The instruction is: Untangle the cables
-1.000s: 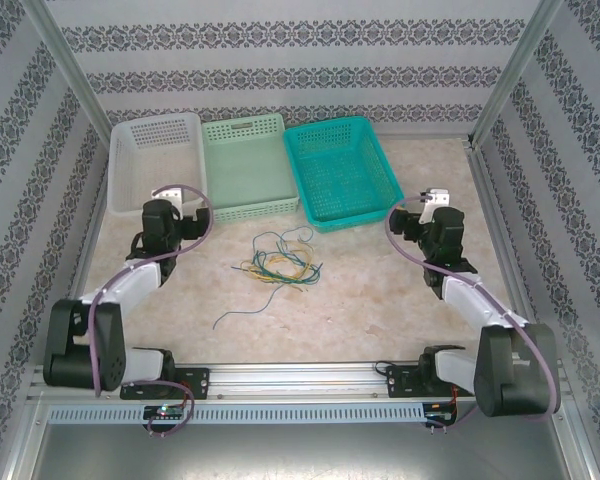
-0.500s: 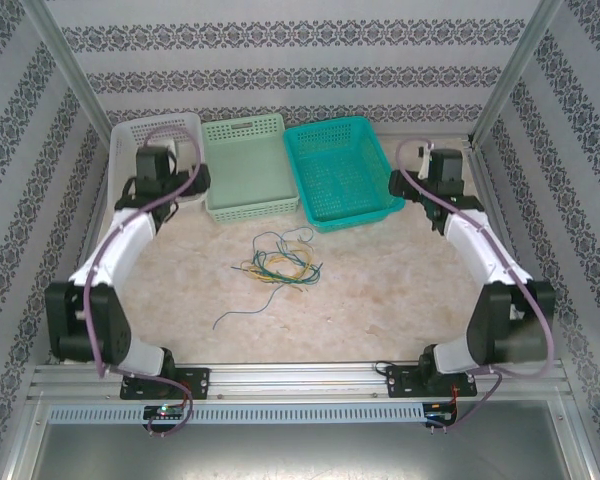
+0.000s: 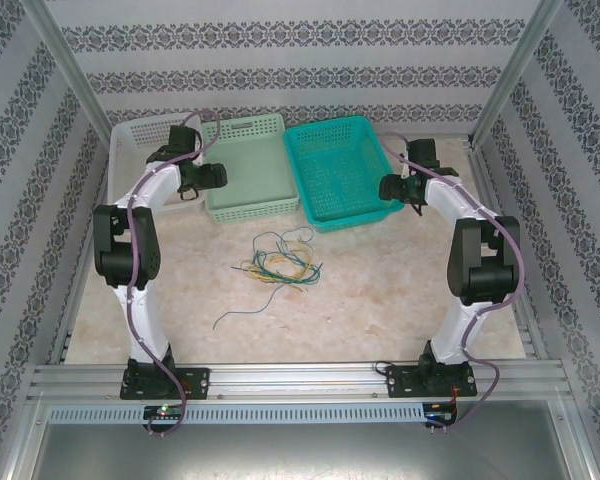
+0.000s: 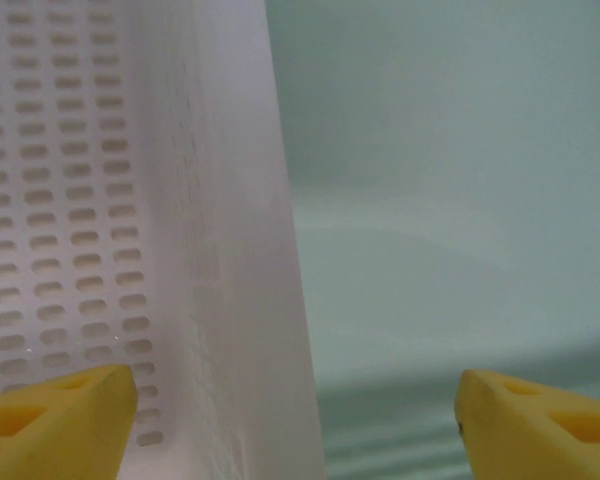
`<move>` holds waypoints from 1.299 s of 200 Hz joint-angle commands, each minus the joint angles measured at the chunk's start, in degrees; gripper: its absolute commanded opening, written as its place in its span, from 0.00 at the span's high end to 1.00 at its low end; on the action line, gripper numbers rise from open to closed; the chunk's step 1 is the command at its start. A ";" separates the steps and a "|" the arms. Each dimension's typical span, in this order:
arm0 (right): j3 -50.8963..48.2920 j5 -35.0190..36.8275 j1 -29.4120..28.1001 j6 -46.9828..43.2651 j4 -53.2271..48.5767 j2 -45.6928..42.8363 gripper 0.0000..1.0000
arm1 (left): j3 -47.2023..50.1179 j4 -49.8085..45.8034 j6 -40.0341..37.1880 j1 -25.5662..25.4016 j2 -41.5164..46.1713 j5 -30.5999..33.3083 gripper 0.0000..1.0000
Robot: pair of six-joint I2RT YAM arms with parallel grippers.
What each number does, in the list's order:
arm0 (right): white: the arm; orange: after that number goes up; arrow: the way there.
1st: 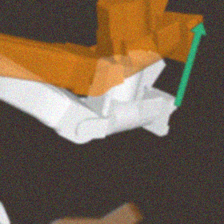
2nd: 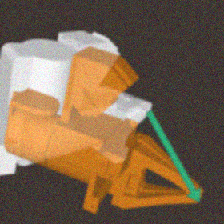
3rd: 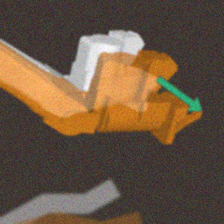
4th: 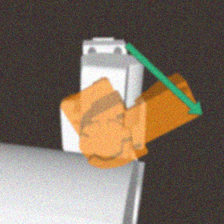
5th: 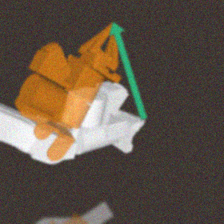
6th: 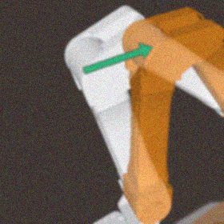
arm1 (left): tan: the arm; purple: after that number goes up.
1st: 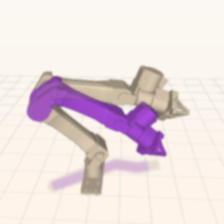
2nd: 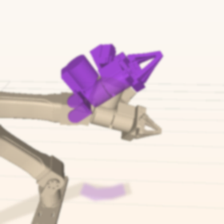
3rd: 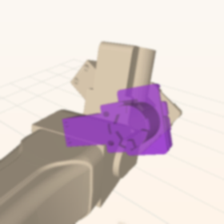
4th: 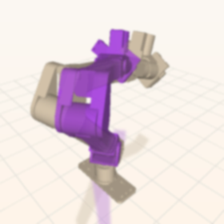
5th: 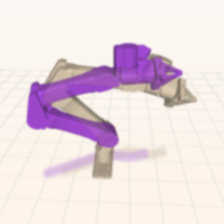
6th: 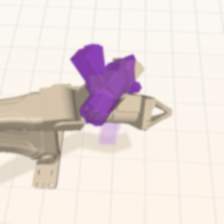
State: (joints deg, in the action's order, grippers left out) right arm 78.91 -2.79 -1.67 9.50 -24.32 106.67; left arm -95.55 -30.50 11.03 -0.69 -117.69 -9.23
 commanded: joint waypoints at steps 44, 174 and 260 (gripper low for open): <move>-3.12 2.84 0.06 0.60 -2.16 -1.01 0.70 | -1.04 -4.81 -1.37 -2.80 -1.25 -2.40 0.42; -15.72 4.12 9.67 -7.17 0.15 -12.86 0.69 | 0.35 -2.86 0.93 -17.55 -1.65 -1.71 0.64; -15.97 7.81 7.90 -6.01 -6.66 -27.26 0.12 | 2.47 -6.41 6.03 -17.68 5.60 3.89 0.27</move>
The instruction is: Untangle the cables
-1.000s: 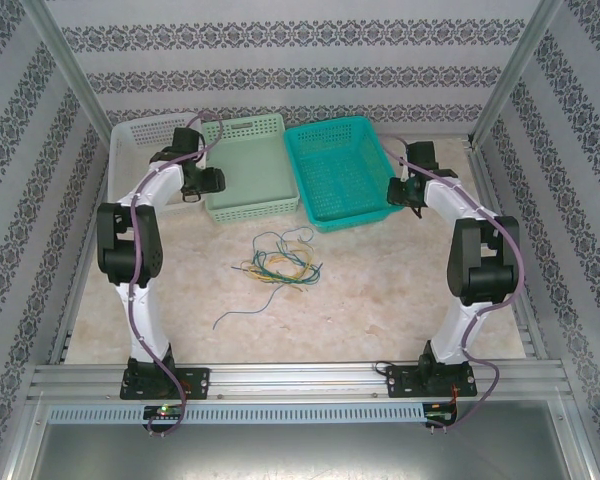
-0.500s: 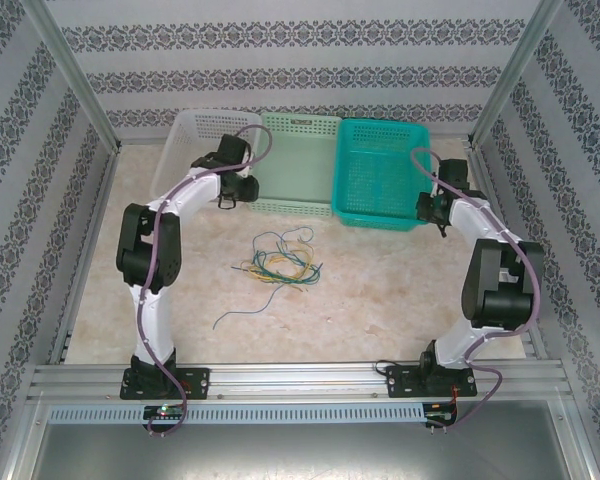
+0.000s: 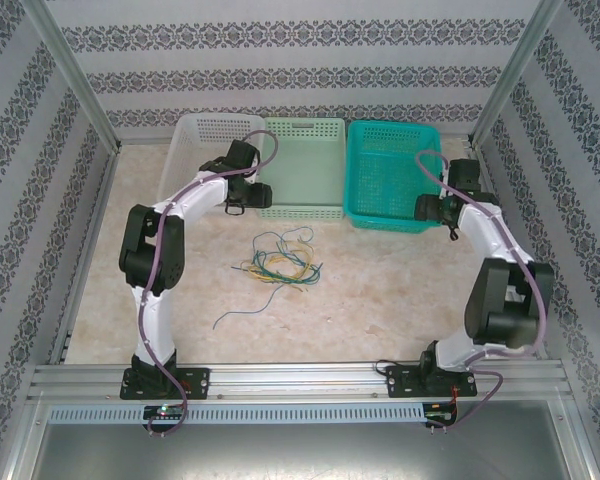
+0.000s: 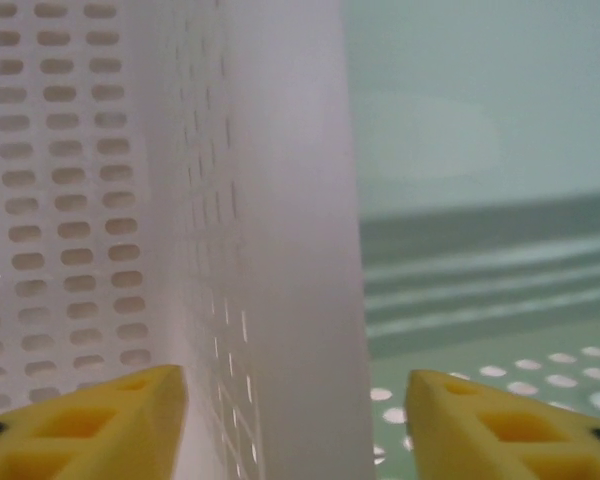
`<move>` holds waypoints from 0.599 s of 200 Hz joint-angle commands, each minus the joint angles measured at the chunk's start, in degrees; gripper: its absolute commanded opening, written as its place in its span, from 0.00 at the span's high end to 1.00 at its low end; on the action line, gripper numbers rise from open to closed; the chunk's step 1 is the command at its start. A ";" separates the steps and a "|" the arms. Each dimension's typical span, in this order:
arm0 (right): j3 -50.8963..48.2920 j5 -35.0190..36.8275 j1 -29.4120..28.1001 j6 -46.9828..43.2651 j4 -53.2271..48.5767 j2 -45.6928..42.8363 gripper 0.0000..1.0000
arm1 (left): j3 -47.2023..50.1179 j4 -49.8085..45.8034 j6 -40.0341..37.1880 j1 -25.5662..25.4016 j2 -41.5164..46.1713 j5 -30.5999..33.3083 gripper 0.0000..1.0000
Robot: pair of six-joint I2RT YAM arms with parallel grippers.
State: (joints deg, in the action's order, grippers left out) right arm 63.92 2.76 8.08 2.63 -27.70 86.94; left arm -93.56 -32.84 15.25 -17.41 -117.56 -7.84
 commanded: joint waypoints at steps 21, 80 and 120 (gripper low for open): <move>-1.30 3.20 -6.85 4.04 -6.28 -13.36 0.14 | 1.45 -3.31 2.20 -0.96 9.99 5.73 0.00; -7.93 -11.19 -26.15 15.78 -1.67 -18.45 0.23 | 17.54 6.32 1.20 -1.07 28.23 8.20 0.00; -7.16 -14.64 -37.86 22.90 3.26 -3.59 0.31 | 26.75 9.48 0.39 -1.04 33.51 4.61 0.00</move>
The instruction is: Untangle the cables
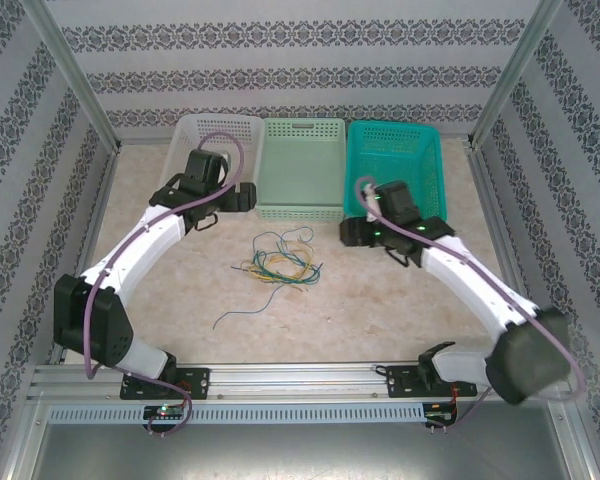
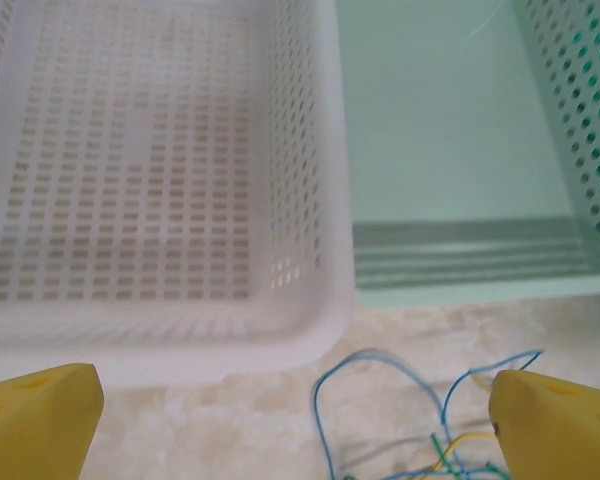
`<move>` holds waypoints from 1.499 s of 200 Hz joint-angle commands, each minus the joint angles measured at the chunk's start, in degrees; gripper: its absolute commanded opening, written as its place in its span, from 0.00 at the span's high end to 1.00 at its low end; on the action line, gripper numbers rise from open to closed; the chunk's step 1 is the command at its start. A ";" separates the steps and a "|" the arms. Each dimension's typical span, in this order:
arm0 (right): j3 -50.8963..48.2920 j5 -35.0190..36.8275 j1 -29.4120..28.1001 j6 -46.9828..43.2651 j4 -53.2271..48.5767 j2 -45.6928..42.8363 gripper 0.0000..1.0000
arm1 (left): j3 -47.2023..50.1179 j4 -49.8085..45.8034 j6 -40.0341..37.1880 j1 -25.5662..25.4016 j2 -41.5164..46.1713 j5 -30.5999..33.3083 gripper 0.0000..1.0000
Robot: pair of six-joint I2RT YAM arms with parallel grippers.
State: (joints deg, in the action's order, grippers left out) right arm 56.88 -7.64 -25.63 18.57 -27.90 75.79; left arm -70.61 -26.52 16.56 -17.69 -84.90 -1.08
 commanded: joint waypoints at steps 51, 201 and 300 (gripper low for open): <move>3.25 -6.21 -8.01 10.87 10.35 19.33 0.40 | 7.66 3.91 0.32 -0.72 1.97 -5.13 0.00; 0.04 4.90 -9.65 9.97 14.36 10.94 1.00 | 8.99 7.99 0.99 -1.02 0.85 -13.57 0.00; -7.58 12.28 -12.73 13.37 32.13 -2.48 1.00 | 6.83 13.88 -2.40 -8.36 -4.67 -24.29 0.05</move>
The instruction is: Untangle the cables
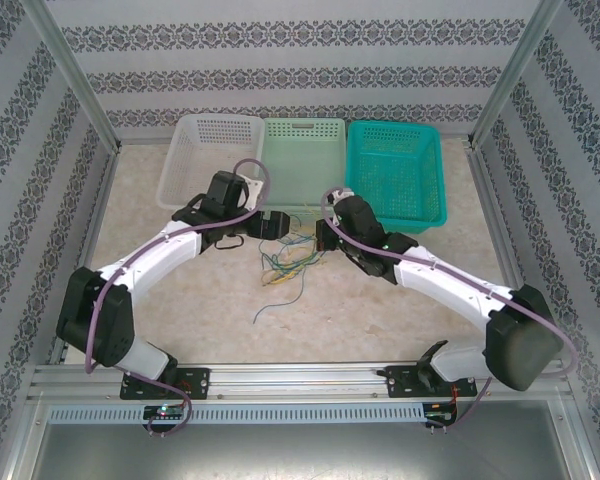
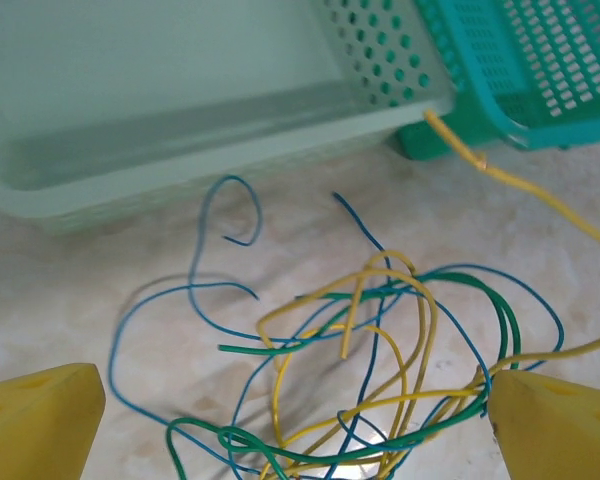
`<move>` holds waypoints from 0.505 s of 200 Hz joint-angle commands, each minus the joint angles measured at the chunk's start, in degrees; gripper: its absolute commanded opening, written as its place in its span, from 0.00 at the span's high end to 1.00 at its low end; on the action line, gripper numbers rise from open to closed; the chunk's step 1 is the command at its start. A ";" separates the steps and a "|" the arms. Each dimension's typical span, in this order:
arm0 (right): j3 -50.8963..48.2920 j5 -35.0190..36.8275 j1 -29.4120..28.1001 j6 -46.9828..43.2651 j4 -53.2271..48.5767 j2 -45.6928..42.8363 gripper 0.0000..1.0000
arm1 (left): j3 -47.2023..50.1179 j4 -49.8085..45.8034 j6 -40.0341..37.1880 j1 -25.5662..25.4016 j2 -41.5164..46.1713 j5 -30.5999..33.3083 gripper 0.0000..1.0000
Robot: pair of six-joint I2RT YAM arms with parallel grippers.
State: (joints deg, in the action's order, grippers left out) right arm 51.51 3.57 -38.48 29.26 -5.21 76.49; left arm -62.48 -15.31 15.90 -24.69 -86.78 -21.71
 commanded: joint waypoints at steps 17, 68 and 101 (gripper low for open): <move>-3.45 0.33 0.29 3.86 12.33 -4.78 1.00 | -2.65 1.85 -2.50 -2.10 -4.86 -4.02 0.08; -7.71 -8.12 2.55 8.10 21.96 -6.09 1.00 | -6.52 1.59 -3.75 -3.87 -9.83 -4.63 0.12; -10.90 -8.64 4.11 11.36 25.87 -7.36 1.00 | -8.44 0.82 -3.68 -5.23 -12.55 -5.31 0.24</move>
State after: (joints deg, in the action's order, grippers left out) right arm 42.72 -2.70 -35.42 36.95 13.87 71.29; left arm -68.97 -14.52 13.39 -28.45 -97.69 -25.61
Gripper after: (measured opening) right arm 0.053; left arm 0.804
